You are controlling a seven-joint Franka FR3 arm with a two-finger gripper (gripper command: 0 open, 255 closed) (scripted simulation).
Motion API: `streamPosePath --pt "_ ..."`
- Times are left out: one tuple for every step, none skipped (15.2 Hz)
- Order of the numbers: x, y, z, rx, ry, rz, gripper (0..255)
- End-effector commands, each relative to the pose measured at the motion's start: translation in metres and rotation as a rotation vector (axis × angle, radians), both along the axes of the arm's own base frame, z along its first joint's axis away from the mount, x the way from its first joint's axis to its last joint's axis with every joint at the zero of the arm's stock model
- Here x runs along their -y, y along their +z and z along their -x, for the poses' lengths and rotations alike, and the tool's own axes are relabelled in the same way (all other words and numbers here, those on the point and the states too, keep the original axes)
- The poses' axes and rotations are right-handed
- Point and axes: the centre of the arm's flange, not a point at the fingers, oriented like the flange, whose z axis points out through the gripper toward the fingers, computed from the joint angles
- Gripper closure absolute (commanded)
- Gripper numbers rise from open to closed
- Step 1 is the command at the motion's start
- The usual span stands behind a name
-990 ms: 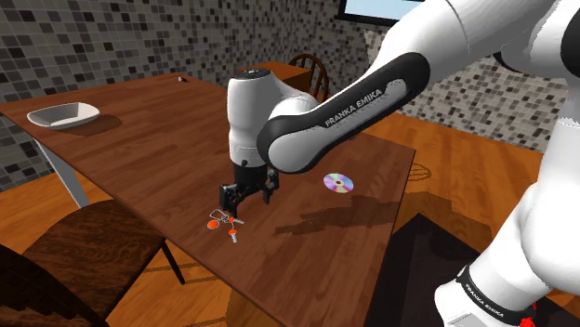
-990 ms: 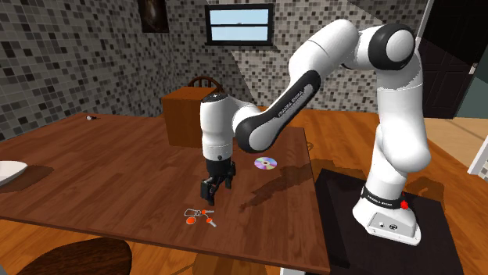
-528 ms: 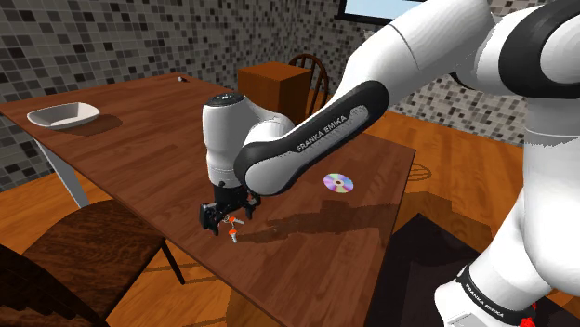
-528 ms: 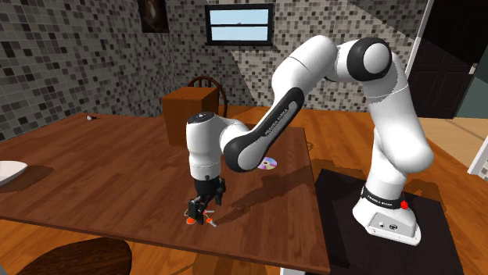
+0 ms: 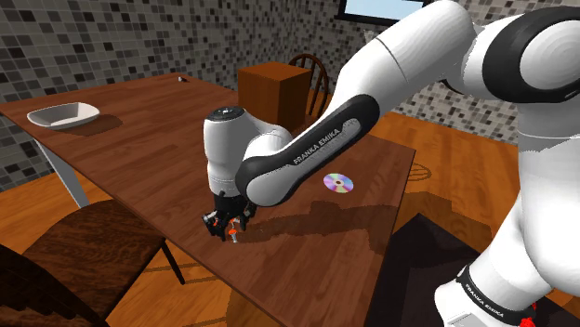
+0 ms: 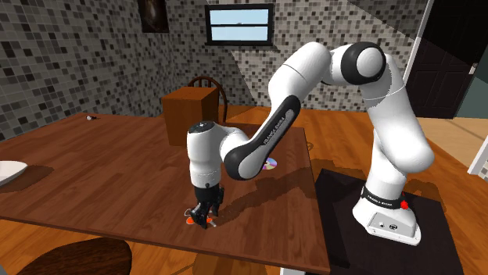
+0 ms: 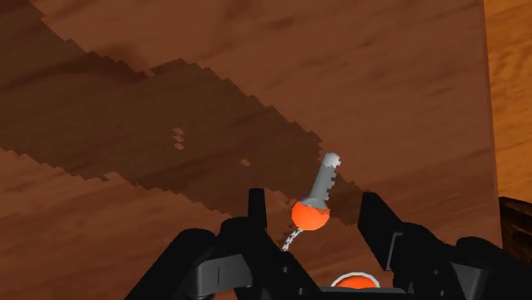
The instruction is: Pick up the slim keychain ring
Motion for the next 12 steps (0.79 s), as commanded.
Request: streamPosePath --pt "0.000 -0.005 0.001 -0.005 0.000 0.002 255" --pt "0.000 -0.004 0.002 -0.005 0.000 0.002 255" --pt "0.000 -0.004 0.001 -0.006 0.000 0.002 255" --pt "0.002 -0.004 0.002 -0.006 0.000 0.002 255" --pt "0.003 -0.003 0.001 -0.006 0.000 0.002 255" --pt "0.002 -0.003 0.001 -0.006 0.000 0.002 255" --pt "0.003 -0.003 0.003 -0.006 0.000 0.002 255" --pt "0.000 -0.005 0.001 -0.005 0.000 0.002 255" --pt "0.000 0.001 0.001 -0.005 0.000 0.002 255" --pt "0.000 0.006 0.001 -0.005 0.000 0.002 255" --pt "0.000 0.011 0.001 -0.005 0.000 0.002 255" --pt "0.000 0.017 0.001 -0.005 0.000 0.002 255"
